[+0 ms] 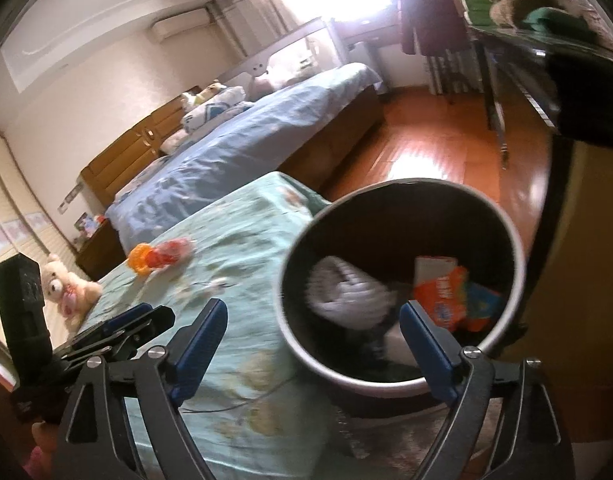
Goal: Collect trash
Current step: 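Move both open tools back over the orange items on the bed, then grasp the orange foam net with the left tool while the right tool grasps the orange-white wrapper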
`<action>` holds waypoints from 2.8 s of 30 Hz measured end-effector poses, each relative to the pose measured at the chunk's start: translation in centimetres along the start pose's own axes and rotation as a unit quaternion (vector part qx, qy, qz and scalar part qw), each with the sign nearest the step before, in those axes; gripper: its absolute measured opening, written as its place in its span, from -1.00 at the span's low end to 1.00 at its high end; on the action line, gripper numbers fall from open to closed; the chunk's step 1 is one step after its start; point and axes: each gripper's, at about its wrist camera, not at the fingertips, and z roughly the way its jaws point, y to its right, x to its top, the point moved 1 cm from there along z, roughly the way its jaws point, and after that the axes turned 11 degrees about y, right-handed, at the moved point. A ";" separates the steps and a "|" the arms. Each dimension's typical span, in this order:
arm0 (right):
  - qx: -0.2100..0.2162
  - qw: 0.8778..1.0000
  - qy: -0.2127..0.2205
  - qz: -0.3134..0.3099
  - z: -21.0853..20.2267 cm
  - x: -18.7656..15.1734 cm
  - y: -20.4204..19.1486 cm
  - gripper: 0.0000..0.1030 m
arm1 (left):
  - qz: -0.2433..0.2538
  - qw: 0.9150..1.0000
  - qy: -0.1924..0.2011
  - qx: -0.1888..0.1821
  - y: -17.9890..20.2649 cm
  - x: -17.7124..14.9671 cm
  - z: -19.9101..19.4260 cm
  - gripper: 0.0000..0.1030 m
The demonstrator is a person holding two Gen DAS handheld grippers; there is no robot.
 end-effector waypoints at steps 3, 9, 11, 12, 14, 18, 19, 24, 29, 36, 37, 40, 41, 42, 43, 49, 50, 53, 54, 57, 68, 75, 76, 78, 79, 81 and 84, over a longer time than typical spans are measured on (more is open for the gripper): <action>0.011 1.000 -0.002 -0.006 0.4 -0.2 -1.2 0.74 | -0.012 1.000 0.007 0.018 -2.3 -0.2 -1.1 0.33; 0.031 0.999 -0.013 -0.020 1.4 -0.8 -3.8 0.75 | -0.026 0.997 0.036 0.066 -6.2 -0.3 -2.9 0.33; 0.038 0.999 -0.018 -0.023 2.0 -1.0 -4.5 0.75 | -0.022 0.995 0.041 0.085 -7.3 -0.4 -3.3 0.33; 0.042 0.999 -0.021 -0.025 2.3 -1.1 -5.0 0.75 | -0.022 0.995 0.045 0.090 -8.0 -0.4 -3.5 0.33; 0.049 0.998 -0.025 -0.031 2.8 -1.3 -5.9 0.75 | -0.024 0.993 0.064 0.092 -9.1 -0.6 -4.2 0.33; 0.065 0.996 -0.033 -0.047 3.9 -1.7 -7.8 0.75 | -0.039 0.989 0.086 0.110 -11.6 -1.1 -5.2 0.44; 0.069 0.996 -0.037 -0.051 4.3 -1.8 -8.2 0.76 | -0.044 0.989 0.082 0.115 -12.3 -1.2 -5.3 0.46; 0.085 0.992 -0.055 -0.072 6.4 -2.8 -10.2 0.76 | -0.062 0.984 0.057 0.159 -15.7 -1.8 -5.5 0.47; 0.103 0.987 -0.075 -0.100 9.2 -3.3 -12.3 0.76 | -0.082 0.976 0.040 0.199 -19.0 -2.2 -5.3 0.58; 0.135 0.976 -0.092 -0.147 13.0 -3.1 -15.3 0.76 | -0.103 0.972 0.015 0.211 -22.0 -1.4 -4.0 0.59; 0.140 0.974 -0.093 -0.153 13.7 -2.9 -15.8 0.76 | -0.105 0.971 0.014 0.213 -22.3 -1.2 -3.7 0.60; 0.149 0.970 -0.098 -0.166 15.3 -2.7 -16.7 0.76 | -0.113 0.970 0.015 0.213 -23.4 -0.3 -3.0 0.60; 0.152 0.967 -0.101 -0.176 16.1 -2.6 -17.2 0.76 | -0.113 0.971 0.015 0.212 -23.6 0.0 -2.7 0.60; 0.154 0.965 -0.104 -0.184 16.6 -2.5 -17.5 0.76 | -0.112 0.971 0.014 0.211 -23.8 0.3 -2.5 0.60; 0.159 0.962 -0.108 -0.191 17.3 -2.4 -17.9 0.76 | -0.113 0.971 0.014 0.208 -24.0 0.6 -2.1 0.60; 0.176 0.955 -0.126 -0.203 20.6 -1.9 -19.0 0.76 | -0.123 0.972 0.009 0.198 -25.5 2.2 0.5 0.60; 0.173 0.955 -0.129 -0.204 21.2 -1.8 -19.1 0.76 | -0.124 0.972 0.008 0.198 -25.7 2.4 1.0 0.60; 0.177 0.953 -0.135 -0.205 22.6 -1.4 -19.3 0.76 | -0.114 0.973 0.009 0.201 -26.1 2.9 2.7 0.60; 0.179 0.952 -0.136 -0.207 23.0 -1.3 -19.4 0.76 | -0.113 0.973 0.006 0.202 -26.2 3.1 3.2 0.60; 0.191 0.948 -0.141 -0.211 23.8 -1.0 -19.6 0.76 | -0.116 0.975 0.004 0.190 -26.8 3.7 4.7 0.60; 0.207 0.941 -0.155 -0.219 26.0 -0.7 -20.1 0.76 | -0.131 0.979 -0.009 0.156 -28.7 4.4 7.9 -0.61; 0.209 0.934 -0.154 -0.246 27.3 -1.3 -22.2 0.74 | -0.131 0.981 -0.009 0.144 -28.0 2.9 5.0 -0.73; 0.208 0.933 -0.154 -0.248 27.5 -1.3 -22.4 0.69 | -0.130 0.981 -0.009 0.144 -27.8 2.6 4.6 -0.73; 0.204 0.933 -0.151 -0.256 27.5 -1.6 -22.9 0.36 | -0.128 0.981 -0.008 0.145 -27.2 1.9 3.6 -0.74; 0.200 0.932 -0.150 -0.261 27.5 -1.8 -23.0 0.18 | -0.127 0.981 -0.006 0.148 -26.8 1.5 2.8 -0.74; 0.197 0.932 -0.150 -0.265 27.1 -2.1 -23.0 -0.16 | -0.129 0.980 -0.004 0.150 -26.4 0.9 1.9 -0.75; 0.198 0.931 -0.159 -0.263 26.0 -2.7 -22.7 -0.69 | -0.136 0.978 -0.001 0.157 -25.7 -0.1 0.2 -0.75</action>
